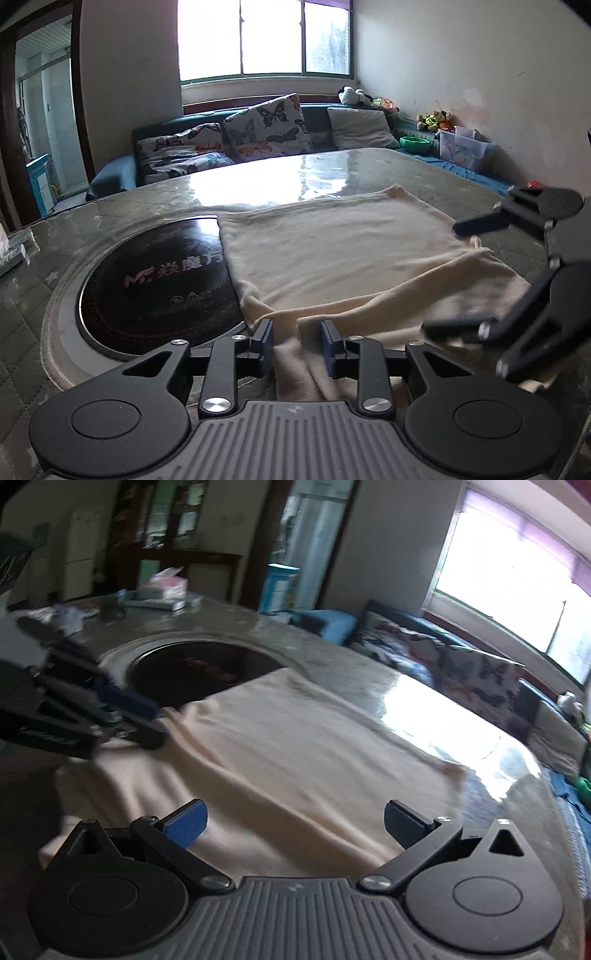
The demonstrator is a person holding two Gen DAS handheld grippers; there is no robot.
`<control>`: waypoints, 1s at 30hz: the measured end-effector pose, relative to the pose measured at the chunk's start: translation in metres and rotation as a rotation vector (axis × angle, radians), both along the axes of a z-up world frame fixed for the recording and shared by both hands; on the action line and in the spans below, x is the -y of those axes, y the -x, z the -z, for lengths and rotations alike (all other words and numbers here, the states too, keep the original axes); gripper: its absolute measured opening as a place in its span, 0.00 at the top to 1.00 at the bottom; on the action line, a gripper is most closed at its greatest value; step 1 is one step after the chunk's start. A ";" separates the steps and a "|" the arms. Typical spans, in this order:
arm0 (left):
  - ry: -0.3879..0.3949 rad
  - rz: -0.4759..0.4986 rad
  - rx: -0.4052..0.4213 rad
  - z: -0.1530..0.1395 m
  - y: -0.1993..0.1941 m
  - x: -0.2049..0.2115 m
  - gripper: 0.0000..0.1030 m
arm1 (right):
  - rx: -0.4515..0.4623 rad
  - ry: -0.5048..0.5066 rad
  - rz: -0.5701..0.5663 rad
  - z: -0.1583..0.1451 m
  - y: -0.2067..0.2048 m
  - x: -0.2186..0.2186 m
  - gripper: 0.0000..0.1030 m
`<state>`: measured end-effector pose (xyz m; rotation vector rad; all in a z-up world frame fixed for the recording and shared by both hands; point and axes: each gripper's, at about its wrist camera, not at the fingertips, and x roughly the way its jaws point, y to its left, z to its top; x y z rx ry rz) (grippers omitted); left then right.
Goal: Fold clothes
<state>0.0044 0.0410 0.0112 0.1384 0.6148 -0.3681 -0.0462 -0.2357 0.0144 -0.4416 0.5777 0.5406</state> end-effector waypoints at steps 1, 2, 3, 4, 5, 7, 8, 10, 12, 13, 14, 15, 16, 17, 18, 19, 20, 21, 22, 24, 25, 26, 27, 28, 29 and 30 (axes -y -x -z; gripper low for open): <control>0.003 -0.002 0.000 0.000 0.001 -0.002 0.67 | -0.004 0.001 -0.024 0.000 0.004 -0.006 0.00; 0.004 -0.005 0.001 -0.001 0.001 -0.004 0.66 | -0.002 0.002 -0.048 0.000 0.009 -0.011 0.00; 0.004 -0.009 0.002 -0.001 0.001 -0.005 0.64 | 0.000 0.004 -0.071 -0.001 0.014 -0.015 0.00; 0.005 -0.013 0.003 -0.001 0.002 -0.006 0.63 | 0.000 0.001 -0.094 -0.002 0.018 -0.020 0.00; 0.006 -0.017 0.004 -0.001 0.002 -0.008 0.63 | -0.001 -0.003 -0.117 -0.003 0.022 -0.024 0.00; 0.009 -0.026 0.005 -0.001 0.003 -0.010 0.61 | 0.001 -0.017 -0.155 -0.005 0.028 -0.031 0.00; 0.011 -0.030 0.008 -0.003 0.004 -0.011 0.61 | 0.011 -0.020 -0.159 -0.007 0.030 -0.033 0.00; 0.019 -0.035 0.016 -0.006 0.008 -0.014 0.61 | 0.020 -0.032 -0.146 -0.011 0.029 -0.031 0.00; 0.027 -0.039 0.024 -0.009 0.012 -0.016 0.61 | 0.033 -0.036 -0.096 -0.013 0.025 -0.025 0.00; 0.032 -0.037 0.026 -0.010 0.014 -0.016 0.60 | 0.041 -0.033 -0.065 -0.013 0.023 -0.022 0.00; 0.035 -0.031 0.027 -0.011 0.017 -0.016 0.58 | 0.038 -0.032 -0.042 -0.013 0.020 -0.018 0.00; 0.038 -0.024 0.027 -0.011 0.020 -0.015 0.55 | 0.031 -0.036 -0.021 -0.013 0.017 -0.012 0.00; 0.038 -0.013 0.026 -0.010 0.023 -0.013 0.55 | 0.026 -0.036 0.002 -0.013 0.015 -0.007 0.00; 0.036 0.001 0.023 -0.009 0.025 -0.011 0.55 | 0.023 -0.029 0.021 -0.012 0.013 -0.004 0.00; 0.032 0.015 0.020 -0.008 0.028 -0.008 0.55 | 0.018 -0.011 0.046 -0.010 0.012 0.000 0.00; 0.022 0.025 0.018 -0.005 0.030 -0.006 0.55 | 0.008 -0.005 0.045 -0.007 0.013 0.001 0.00; 0.009 0.032 0.016 -0.003 0.033 -0.005 0.55 | -0.003 -0.001 0.040 -0.005 0.014 0.002 0.00; -0.005 0.035 0.014 -0.001 0.034 -0.004 0.55 | -0.015 0.003 0.035 -0.003 0.016 0.002 0.00; -0.018 0.034 0.013 0.001 0.036 -0.005 0.54 | -0.018 -0.004 0.016 -0.003 0.019 0.002 0.00; -0.036 0.025 0.012 0.003 0.037 -0.008 0.49 | -0.020 -0.021 -0.019 -0.006 0.024 0.001 0.00; -0.039 0.018 0.013 0.003 0.038 -0.010 0.48 | -0.020 -0.031 -0.031 -0.008 0.025 0.001 0.00; -0.039 0.012 0.013 0.002 0.038 -0.013 0.48 | -0.019 -0.042 -0.044 -0.011 0.027 0.002 0.00; -0.038 0.006 0.017 0.000 0.037 -0.014 0.48 | -0.019 -0.051 -0.028 -0.013 0.024 0.004 0.00; -0.040 -0.002 0.024 -0.002 0.035 -0.014 0.48 | -0.018 -0.060 -0.009 -0.015 0.020 0.007 0.00; -0.038 -0.010 0.030 -0.004 0.033 -0.014 0.48 | -0.011 -0.061 0.022 -0.016 0.015 0.010 0.00; -0.031 -0.016 0.034 -0.006 0.030 -0.013 0.48 | -0.002 -0.056 0.060 -0.017 0.011 0.016 0.00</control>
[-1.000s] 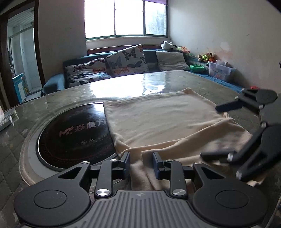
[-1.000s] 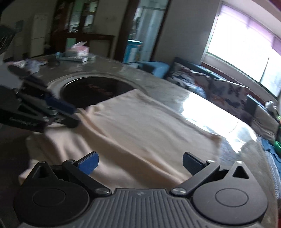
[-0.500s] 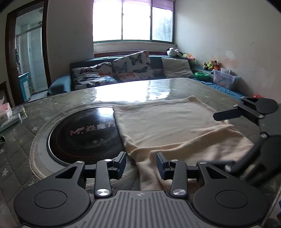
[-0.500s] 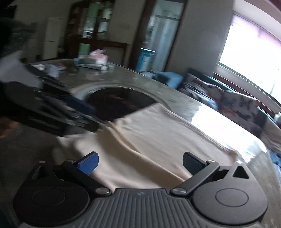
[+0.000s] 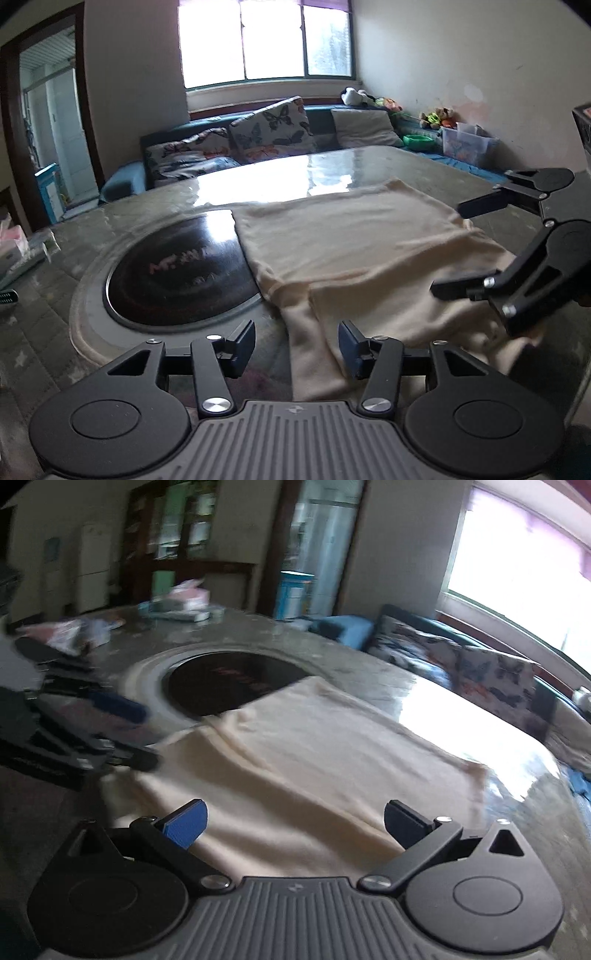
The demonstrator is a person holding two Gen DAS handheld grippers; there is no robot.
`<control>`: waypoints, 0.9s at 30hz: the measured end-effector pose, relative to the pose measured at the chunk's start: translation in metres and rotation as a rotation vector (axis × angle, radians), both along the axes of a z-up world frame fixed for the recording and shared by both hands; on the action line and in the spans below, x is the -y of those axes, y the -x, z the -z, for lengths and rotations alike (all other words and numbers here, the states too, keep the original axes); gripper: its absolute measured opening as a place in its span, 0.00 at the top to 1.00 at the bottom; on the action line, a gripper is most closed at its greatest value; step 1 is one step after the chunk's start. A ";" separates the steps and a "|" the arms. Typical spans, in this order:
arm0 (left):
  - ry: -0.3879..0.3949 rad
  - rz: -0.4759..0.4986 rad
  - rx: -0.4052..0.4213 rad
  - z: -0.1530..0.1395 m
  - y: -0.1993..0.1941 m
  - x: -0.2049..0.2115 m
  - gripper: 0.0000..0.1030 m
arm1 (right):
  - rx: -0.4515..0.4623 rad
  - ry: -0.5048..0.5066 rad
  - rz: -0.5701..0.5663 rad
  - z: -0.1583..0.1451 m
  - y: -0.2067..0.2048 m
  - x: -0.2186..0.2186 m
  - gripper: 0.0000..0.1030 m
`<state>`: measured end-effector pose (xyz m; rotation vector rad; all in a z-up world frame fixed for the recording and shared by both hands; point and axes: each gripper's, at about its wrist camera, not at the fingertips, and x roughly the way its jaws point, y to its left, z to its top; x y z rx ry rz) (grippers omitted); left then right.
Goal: Fold clothes
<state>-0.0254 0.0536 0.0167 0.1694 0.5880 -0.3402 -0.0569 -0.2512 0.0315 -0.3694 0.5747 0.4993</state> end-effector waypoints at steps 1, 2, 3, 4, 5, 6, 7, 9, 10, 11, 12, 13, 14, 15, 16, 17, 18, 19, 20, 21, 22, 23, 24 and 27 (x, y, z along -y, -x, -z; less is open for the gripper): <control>0.009 -0.006 0.003 -0.002 -0.004 0.001 0.48 | 0.005 0.008 0.033 0.000 -0.004 0.005 0.00; 0.016 -0.009 0.005 -0.003 -0.008 0.003 0.48 | 0.010 0.016 0.065 0.001 -0.008 0.009 0.00; 0.022 -0.010 0.007 -0.003 -0.012 0.006 0.48 | 0.015 0.022 0.089 0.001 -0.012 0.014 0.00; 0.022 -0.010 0.009 -0.003 -0.016 0.010 0.48 | 0.021 0.027 0.113 0.002 -0.015 0.018 0.00; 0.019 -0.010 0.007 -0.002 -0.021 0.013 0.48 | 0.026 0.038 0.134 0.003 -0.019 0.022 0.00; 0.014 -0.009 0.004 0.000 -0.024 0.017 0.48 | 0.029 0.050 0.158 0.005 -0.022 0.025 0.00; 0.005 -0.010 0.002 0.003 -0.028 0.020 0.48 | 0.027 0.053 0.179 0.007 -0.025 0.030 0.00; -0.021 -0.020 -0.003 0.008 -0.035 0.025 0.48 | 0.022 0.059 0.219 0.011 -0.031 0.039 0.00; -0.026 -0.025 -0.012 0.010 -0.038 0.025 0.48 | 0.019 0.061 0.236 0.013 -0.032 0.043 0.00; -0.024 -0.028 -0.022 0.013 -0.041 0.024 0.47 | 0.017 0.062 0.252 0.015 -0.033 0.047 0.00; -0.022 -0.029 -0.027 0.014 -0.042 0.023 0.47 | 0.013 0.052 0.267 0.016 -0.032 0.054 0.00; -0.018 -0.028 -0.029 0.015 -0.042 0.021 0.47 | 0.007 0.037 0.275 0.016 -0.031 0.060 0.00; -0.018 -0.027 -0.029 0.015 -0.042 0.021 0.47 | 0.004 0.024 0.283 0.016 -0.031 0.065 0.00; -0.021 -0.026 -0.028 0.015 -0.041 0.021 0.47 | 0.001 0.014 0.293 0.015 -0.030 0.069 0.00; -0.024 -0.026 -0.027 0.015 -0.041 0.021 0.47 | -0.002 0.003 0.304 0.014 -0.029 0.073 0.00; -0.027 -0.025 -0.026 0.015 -0.041 0.022 0.47 | -0.007 -0.012 0.307 0.013 -0.028 0.076 0.00; -0.029 -0.025 -0.025 0.015 -0.041 0.022 0.47 | -0.012 -0.021 0.310 0.013 -0.028 0.078 0.00; -0.031 -0.025 -0.024 0.015 -0.041 0.022 0.47 | -0.014 -0.015 0.316 0.013 -0.028 0.079 0.00; -0.032 -0.025 -0.023 0.015 -0.042 0.022 0.47 | -0.017 -0.006 0.322 0.014 -0.028 0.080 0.00; -0.034 -0.025 -0.023 0.014 -0.042 0.022 0.47 | -0.017 -0.003 0.326 0.015 -0.027 0.081 0.00; -0.036 -0.025 -0.022 0.014 -0.042 0.022 0.47 | -0.018 -0.001 0.330 0.016 -0.026 0.082 0.00; -0.039 -0.025 -0.020 0.014 -0.041 0.021 0.46 | -0.021 -0.003 0.336 0.016 -0.025 0.084 0.00; -0.041 -0.025 -0.019 0.015 -0.041 0.021 0.45 | -0.025 0.003 0.345 0.017 -0.023 0.086 0.00; -0.043 -0.027 -0.020 0.014 -0.041 0.021 0.45 | -0.019 0.022 0.370 0.021 -0.017 0.092 0.00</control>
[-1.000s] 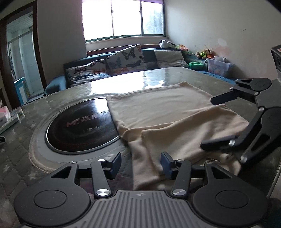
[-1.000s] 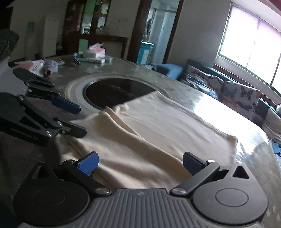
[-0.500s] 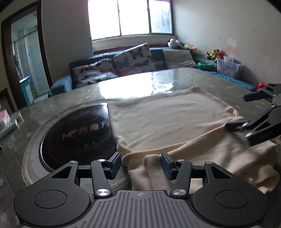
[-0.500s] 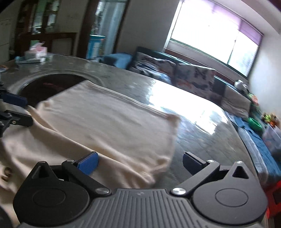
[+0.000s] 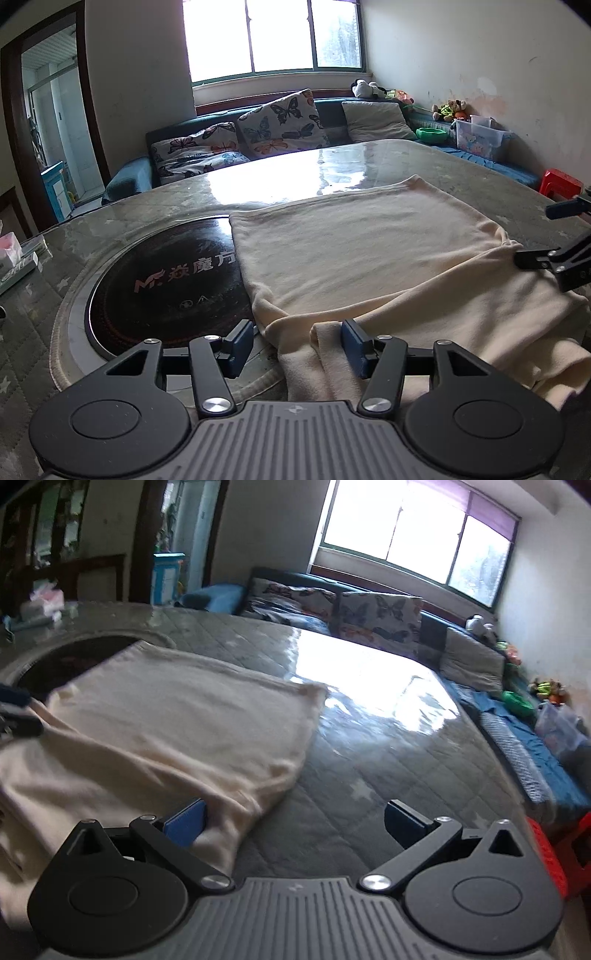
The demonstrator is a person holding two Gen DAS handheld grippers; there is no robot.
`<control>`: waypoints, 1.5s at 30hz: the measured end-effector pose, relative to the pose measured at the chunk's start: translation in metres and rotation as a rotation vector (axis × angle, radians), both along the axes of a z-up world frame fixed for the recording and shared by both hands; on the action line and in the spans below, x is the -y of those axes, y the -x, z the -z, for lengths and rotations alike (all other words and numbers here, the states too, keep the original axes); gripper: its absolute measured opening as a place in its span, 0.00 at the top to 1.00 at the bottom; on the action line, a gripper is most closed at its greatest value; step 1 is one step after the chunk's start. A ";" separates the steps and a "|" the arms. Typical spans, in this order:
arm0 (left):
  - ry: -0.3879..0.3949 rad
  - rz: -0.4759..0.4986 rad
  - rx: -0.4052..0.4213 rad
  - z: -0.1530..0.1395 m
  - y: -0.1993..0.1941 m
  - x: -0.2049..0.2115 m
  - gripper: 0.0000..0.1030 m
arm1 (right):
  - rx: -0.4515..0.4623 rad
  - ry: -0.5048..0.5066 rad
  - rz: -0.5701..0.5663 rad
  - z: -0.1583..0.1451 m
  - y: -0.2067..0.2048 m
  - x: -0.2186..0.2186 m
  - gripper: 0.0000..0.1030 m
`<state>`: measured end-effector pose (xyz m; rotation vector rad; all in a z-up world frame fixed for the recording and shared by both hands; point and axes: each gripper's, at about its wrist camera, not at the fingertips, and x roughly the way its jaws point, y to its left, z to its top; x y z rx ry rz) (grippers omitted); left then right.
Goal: Fold clothes
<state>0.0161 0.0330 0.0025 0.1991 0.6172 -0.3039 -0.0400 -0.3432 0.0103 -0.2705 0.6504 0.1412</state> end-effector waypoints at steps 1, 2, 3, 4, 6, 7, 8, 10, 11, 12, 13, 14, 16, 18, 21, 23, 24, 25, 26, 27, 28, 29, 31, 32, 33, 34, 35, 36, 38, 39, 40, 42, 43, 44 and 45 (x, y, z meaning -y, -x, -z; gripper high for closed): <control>-0.003 0.000 0.001 0.000 0.000 0.000 0.45 | -0.004 -0.015 0.013 0.000 0.002 0.004 0.00; -0.006 0.001 0.003 0.000 0.001 0.001 0.45 | -0.007 -0.020 0.026 0.000 0.003 0.006 0.00; -0.008 0.001 0.004 -0.001 0.001 0.001 0.45 | -0.007 -0.021 0.043 0.000 0.005 0.008 0.00; -0.009 0.001 0.005 -0.001 0.001 0.001 0.45 | -0.003 -0.023 0.049 -0.001 0.007 0.010 0.00; -0.011 0.000 0.006 -0.001 0.002 0.001 0.45 | 0.004 -0.028 0.056 -0.002 0.011 0.012 0.00; -0.011 0.000 0.008 -0.002 0.002 0.001 0.45 | 0.005 -0.033 0.055 -0.002 0.012 0.012 0.00; -0.013 0.000 0.010 -0.003 0.004 0.000 0.45 | -0.004 -0.029 0.046 -0.001 0.013 0.011 0.00; -0.018 0.001 0.017 -0.005 0.008 -0.001 0.45 | -0.005 0.000 0.040 0.001 0.016 0.009 0.00; -0.020 0.003 0.021 -0.006 0.011 -0.001 0.45 | -0.001 0.006 0.036 0.000 0.017 0.008 0.00; -0.022 0.005 0.023 -0.007 0.013 -0.002 0.45 | 0.003 0.010 0.032 -0.001 0.019 0.008 0.00; -0.021 0.008 0.025 -0.008 0.015 -0.002 0.45 | 0.006 0.007 0.023 -0.002 0.020 0.007 0.00; -0.019 0.012 0.026 -0.008 0.016 -0.002 0.45 | 0.009 0.003 0.014 -0.003 0.022 0.006 0.00; -0.024 0.012 0.025 -0.007 0.017 -0.001 0.45 | 0.015 -0.005 -0.005 -0.004 0.025 0.003 0.00; -0.028 0.009 0.021 -0.006 0.018 -0.001 0.45 | 0.010 0.001 -0.024 -0.003 0.025 -0.002 0.00; -0.022 0.004 0.023 -0.007 0.023 -0.006 0.44 | 0.012 0.010 -0.083 -0.004 0.030 -0.010 0.00; -0.020 -0.004 0.025 -0.009 0.025 -0.010 0.43 | 0.031 0.005 -0.086 -0.010 0.031 -0.011 0.00; -0.019 -0.008 0.026 -0.009 0.026 -0.011 0.43 | 0.035 0.002 -0.066 -0.011 0.029 -0.011 0.00; -0.017 -0.012 0.028 -0.010 0.027 -0.013 0.43 | 0.034 0.000 -0.043 -0.011 0.025 -0.010 0.00; -0.015 -0.015 0.028 -0.010 0.028 -0.014 0.43 | 0.027 -0.001 -0.024 -0.010 0.022 -0.010 0.00; -0.013 -0.018 0.027 -0.010 0.028 -0.015 0.43 | 0.021 -0.005 -0.018 -0.008 0.021 -0.011 0.00; -0.011 -0.020 0.025 -0.011 0.029 -0.016 0.43 | 0.012 -0.009 -0.037 -0.006 0.021 -0.016 0.00; -0.010 -0.019 0.025 -0.011 0.030 -0.016 0.43 | 0.002 -0.013 -0.060 -0.004 0.021 -0.021 0.00; -0.008 -0.013 0.027 -0.013 0.033 -0.015 0.43 | 0.001 0.001 -0.136 -0.001 0.028 -0.037 0.00; -0.007 -0.010 0.028 -0.013 0.034 -0.015 0.43 | 0.007 0.012 -0.174 0.000 0.032 -0.045 0.00; -0.005 -0.006 0.030 -0.014 0.035 -0.014 0.42 | 0.012 0.022 -0.207 0.000 0.037 -0.052 0.00; -0.004 0.003 0.031 -0.014 0.037 -0.013 0.41 | 0.016 0.030 -0.226 0.001 0.040 -0.057 0.00; -0.006 0.013 0.033 -0.014 0.039 -0.012 0.40 | 0.020 0.037 -0.245 0.001 0.044 -0.062 0.00; -0.009 0.022 0.036 -0.014 0.042 -0.012 0.39 | 0.023 0.039 -0.256 -0.001 0.047 -0.064 0.00; -0.015 0.044 0.040 -0.014 0.049 -0.011 0.38 | 0.029 0.039 -0.278 -0.005 0.052 -0.066 0.00; -0.017 0.057 0.042 -0.014 0.053 -0.010 0.37 | 0.025 0.031 -0.290 -0.007 0.054 -0.065 0.00; -0.021 0.074 0.045 -0.014 0.057 -0.011 0.37 | 0.021 0.022 -0.302 -0.009 0.056 -0.063 0.00; -0.034 0.113 0.052 -0.014 0.068 -0.013 0.37 | 0.014 0.021 -0.310 -0.010 0.059 -0.061 0.00; -0.042 0.135 0.056 -0.014 0.074 -0.014 0.37 | 0.003 0.026 -0.319 -0.011 0.060 -0.060 0.00; -0.049 0.159 0.060 -0.015 0.080 -0.015 0.37 | -0.010 0.028 -0.332 -0.011 0.062 -0.059 0.00; -0.057 0.184 0.064 -0.015 0.086 -0.017 0.37 | -0.018 0.032 -0.344 -0.010 0.064 -0.059 0.00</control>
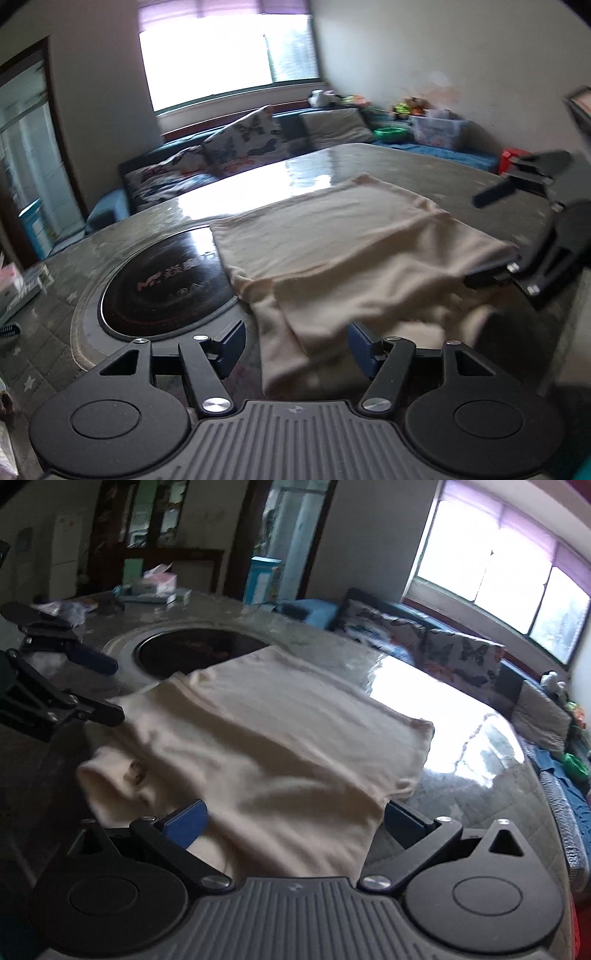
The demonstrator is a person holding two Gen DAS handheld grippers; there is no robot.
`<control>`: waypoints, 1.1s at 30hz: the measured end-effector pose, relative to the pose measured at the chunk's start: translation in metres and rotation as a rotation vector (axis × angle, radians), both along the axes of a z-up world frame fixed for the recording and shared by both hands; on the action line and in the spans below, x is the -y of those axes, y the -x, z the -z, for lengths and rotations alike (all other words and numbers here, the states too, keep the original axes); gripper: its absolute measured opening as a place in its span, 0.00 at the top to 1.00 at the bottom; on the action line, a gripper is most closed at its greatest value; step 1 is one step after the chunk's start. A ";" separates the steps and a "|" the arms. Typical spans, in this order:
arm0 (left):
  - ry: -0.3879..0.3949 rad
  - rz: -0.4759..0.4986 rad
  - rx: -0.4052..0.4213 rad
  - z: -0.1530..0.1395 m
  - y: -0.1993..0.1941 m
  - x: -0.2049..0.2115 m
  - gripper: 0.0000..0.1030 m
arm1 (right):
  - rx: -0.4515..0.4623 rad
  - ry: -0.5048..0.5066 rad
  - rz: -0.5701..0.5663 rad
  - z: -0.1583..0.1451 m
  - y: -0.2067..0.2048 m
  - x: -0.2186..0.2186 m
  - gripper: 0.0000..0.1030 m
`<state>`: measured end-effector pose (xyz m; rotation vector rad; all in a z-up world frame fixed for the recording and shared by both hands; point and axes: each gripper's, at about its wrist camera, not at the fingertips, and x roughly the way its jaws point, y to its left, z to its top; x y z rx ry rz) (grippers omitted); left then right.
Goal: Fold clothes
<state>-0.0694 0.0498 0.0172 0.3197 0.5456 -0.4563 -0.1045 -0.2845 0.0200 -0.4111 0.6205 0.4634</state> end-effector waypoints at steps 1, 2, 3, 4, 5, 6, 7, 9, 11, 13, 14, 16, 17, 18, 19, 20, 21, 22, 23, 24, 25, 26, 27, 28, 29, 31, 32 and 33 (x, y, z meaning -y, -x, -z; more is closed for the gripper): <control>-0.009 0.025 0.004 0.000 0.006 -0.001 0.37 | -0.003 0.005 -0.008 0.000 0.002 0.000 0.00; -0.022 0.051 0.009 0.001 0.012 -0.002 0.37 | -0.006 0.005 -0.015 0.000 0.005 0.002 0.00; -0.037 0.077 0.014 0.002 0.018 -0.001 0.37 | -0.008 0.002 -0.021 -0.001 0.007 0.004 0.00; -0.052 0.102 0.020 0.003 0.023 -0.001 0.37 | -0.010 -0.002 -0.023 -0.002 0.009 0.006 0.00; -0.066 0.125 0.025 0.004 0.028 0.000 0.37 | -0.012 -0.007 -0.025 -0.004 0.011 0.008 0.00; -0.080 0.145 0.031 0.006 0.031 0.001 0.37 | -0.013 -0.008 -0.025 -0.005 0.013 0.011 0.00; -0.097 0.163 0.039 0.008 0.033 0.005 0.37 | -0.015 -0.007 -0.027 -0.007 0.015 0.013 0.00; -0.116 0.188 0.052 0.012 0.034 0.013 0.37 | -0.019 -0.005 -0.030 -0.008 0.017 0.017 0.00; -0.117 0.214 0.059 0.015 0.031 0.020 0.37 | -0.025 0.004 -0.034 -0.009 0.020 0.020 0.00; -0.114 0.229 0.061 0.018 0.025 0.027 0.42 | -0.031 0.015 -0.039 -0.008 0.023 0.022 0.00; -0.114 0.238 0.063 0.019 0.023 0.030 0.44 | -0.035 0.021 -0.044 -0.008 0.024 0.023 0.00; -0.119 0.255 0.067 0.022 0.020 0.036 0.54 | -0.043 0.033 -0.054 -0.008 0.028 0.025 0.00; -0.121 0.262 0.071 0.024 0.019 0.039 0.58 | -0.046 0.036 -0.059 -0.007 0.029 0.025 0.00; -0.121 0.267 0.074 0.025 0.018 0.041 0.66 | -0.049 0.040 -0.068 -0.007 0.031 0.025 0.00; -0.115 0.267 0.075 0.025 0.016 0.042 0.75 | -0.048 0.050 -0.079 -0.006 0.034 0.025 0.01; -0.107 0.265 0.076 0.024 0.013 0.043 0.79 | -0.047 0.058 -0.089 -0.005 0.036 0.024 0.01; -0.092 0.261 0.075 0.022 0.010 0.043 0.83 | -0.045 0.066 -0.098 -0.005 0.038 0.023 0.03; -0.073 0.255 0.073 0.019 0.007 0.043 0.88 | -0.043 0.073 -0.108 -0.004 0.039 0.022 0.05; -0.054 0.248 0.072 0.015 0.002 0.043 0.88 | -0.041 0.080 -0.118 -0.004 0.041 0.020 0.06; -0.037 0.240 0.072 0.012 -0.002 0.044 0.88 | -0.037 0.084 -0.128 -0.004 0.041 0.019 0.09; -0.021 0.230 0.069 0.007 -0.008 0.045 0.89 | -0.029 0.088 -0.137 -0.004 0.041 0.017 0.11; -0.006 0.223 0.063 0.004 -0.014 0.046 0.89 | -0.021 0.092 -0.145 -0.004 0.041 0.015 0.11; 0.009 0.216 0.055 0.001 -0.020 0.046 0.89 | -0.015 0.095 -0.152 -0.004 0.039 0.013 0.13; 0.023 0.209 0.045 0.000 -0.027 0.046 0.89 | -0.013 0.096 -0.160 -0.003 0.037 0.010 0.18; 0.034 0.203 0.035 -0.001 -0.033 0.046 0.89 | -0.012 0.095 -0.165 -0.003 0.035 0.009 0.20; 0.054 0.185 0.007 0.000 -0.044 0.048 0.90 | -0.010 0.092 -0.179 -0.001 0.030 0.003 0.28; 0.062 0.179 -0.003 0.000 -0.047 0.048 0.90 | -0.013 0.090 -0.183 0.001 0.027 0.001 0.30; 0.068 0.176 -0.010 0.001 -0.049 0.048 0.90 | -0.015 0.088 -0.187 0.003 0.024 -0.001 0.37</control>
